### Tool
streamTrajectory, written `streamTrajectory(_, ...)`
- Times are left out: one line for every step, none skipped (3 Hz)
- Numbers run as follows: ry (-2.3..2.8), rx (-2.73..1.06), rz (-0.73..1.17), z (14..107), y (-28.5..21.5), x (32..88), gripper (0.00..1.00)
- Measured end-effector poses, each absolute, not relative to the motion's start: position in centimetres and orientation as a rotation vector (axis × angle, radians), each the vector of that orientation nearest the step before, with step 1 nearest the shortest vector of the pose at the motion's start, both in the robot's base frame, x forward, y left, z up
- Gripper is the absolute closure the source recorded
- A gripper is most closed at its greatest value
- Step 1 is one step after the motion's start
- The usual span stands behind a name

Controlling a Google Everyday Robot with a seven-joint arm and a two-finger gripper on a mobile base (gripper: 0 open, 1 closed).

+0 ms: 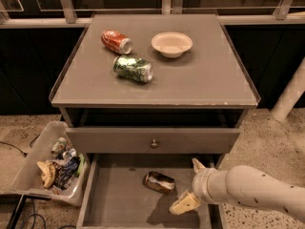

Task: Pick orange can from middle drawer and place on counter

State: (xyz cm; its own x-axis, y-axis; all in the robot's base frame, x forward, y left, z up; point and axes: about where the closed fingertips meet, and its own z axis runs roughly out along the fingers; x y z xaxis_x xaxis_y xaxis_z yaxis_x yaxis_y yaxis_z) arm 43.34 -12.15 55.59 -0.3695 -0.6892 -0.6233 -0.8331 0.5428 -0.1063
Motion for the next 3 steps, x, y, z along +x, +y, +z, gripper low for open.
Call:
streamTrajectory(2.159,-1.223,0.3,55.6,-12.1,43.3,0.0)
streamTrajectory(2.096,-1.25,0.352,55.5,-11.5,43.4,0.0)
streamTrajectory(1.96,-1.277,0.469,54.9,-10.5,44.2,0.0)
